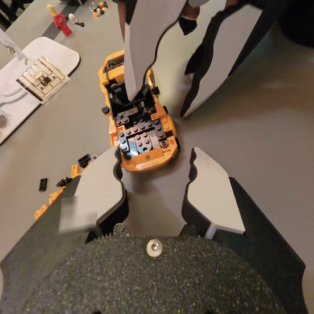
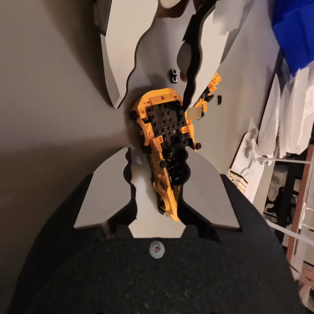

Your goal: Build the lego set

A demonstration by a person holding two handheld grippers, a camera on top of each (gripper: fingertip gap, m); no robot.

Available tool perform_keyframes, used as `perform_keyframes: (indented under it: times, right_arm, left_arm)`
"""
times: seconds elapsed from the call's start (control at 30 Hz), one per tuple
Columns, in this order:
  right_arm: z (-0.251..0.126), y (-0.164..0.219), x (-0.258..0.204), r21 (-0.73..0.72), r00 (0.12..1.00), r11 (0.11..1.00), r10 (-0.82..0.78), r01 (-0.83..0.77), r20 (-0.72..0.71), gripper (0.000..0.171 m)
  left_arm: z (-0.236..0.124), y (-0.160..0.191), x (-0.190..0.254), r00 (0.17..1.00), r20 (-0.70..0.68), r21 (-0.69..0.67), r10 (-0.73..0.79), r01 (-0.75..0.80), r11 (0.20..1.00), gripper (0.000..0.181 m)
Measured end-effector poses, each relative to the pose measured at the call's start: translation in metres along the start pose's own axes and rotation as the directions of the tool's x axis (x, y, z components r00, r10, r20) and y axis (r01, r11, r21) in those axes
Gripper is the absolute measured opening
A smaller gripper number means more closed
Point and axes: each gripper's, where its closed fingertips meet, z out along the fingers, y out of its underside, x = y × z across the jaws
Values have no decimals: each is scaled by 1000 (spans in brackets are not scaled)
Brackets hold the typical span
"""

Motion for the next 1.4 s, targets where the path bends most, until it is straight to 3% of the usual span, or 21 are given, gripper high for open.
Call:
perform_keyframes:
  times: [0.3, 0.43, 0.63, 0.83, 1.0, 1.07, 1.17, 1.27, 1.4]
  right_arm:
    - [7, -6, 1, -48, 974, 992, -125, 118, -189, 23]
    - [11, -17, -5, -60, 965, 988, -150, 140, -213, 35]
    - [19, -23, -2, -84, 922, 961, -275, 262, -274, 24]
    - [-2, -34, 11, 92, 967, 994, -32, 57, -253, 21]
    - [-35, -46, 33, 304, 960, 928, 258, -217, -104, 17]
    - [-40, -45, 36, 321, 955, 911, 291, -258, -56, 17]
    - [-40, -45, 36, 333, 954, 903, 300, -273, -30, 18]
    - [-43, -44, 39, 332, 952, 905, 301, -267, -55, 18]
    - [-54, -46, 40, 334, 957, 909, 284, -250, -58, 31]
  left_arm:
    - [-6, -6, -2, 991, -76, 65, -105, 110, 992, 74]
    - [-5, -5, 2, 986, -118, 56, -116, 124, 991, 73]
    - [-5, -4, 1, 984, -116, 51, -136, 143, 988, 82]
    - [-19, -22, -5, 993, -73, 186, -91, 103, 977, 77]
    - [-27, -35, -20, 978, 156, 224, 141, -174, 959, 74]
    - [-24, -38, -28, 947, 238, 183, 217, -263, 947, 69]
    - [-25, -46, -38, 915, 304, 168, 264, -324, 931, 39]
    - [-25, -48, -38, 932, 279, 195, 231, -290, 937, 39]
    - [-28, -51, -36, 960, 226, 242, 168, -222, 945, 38]
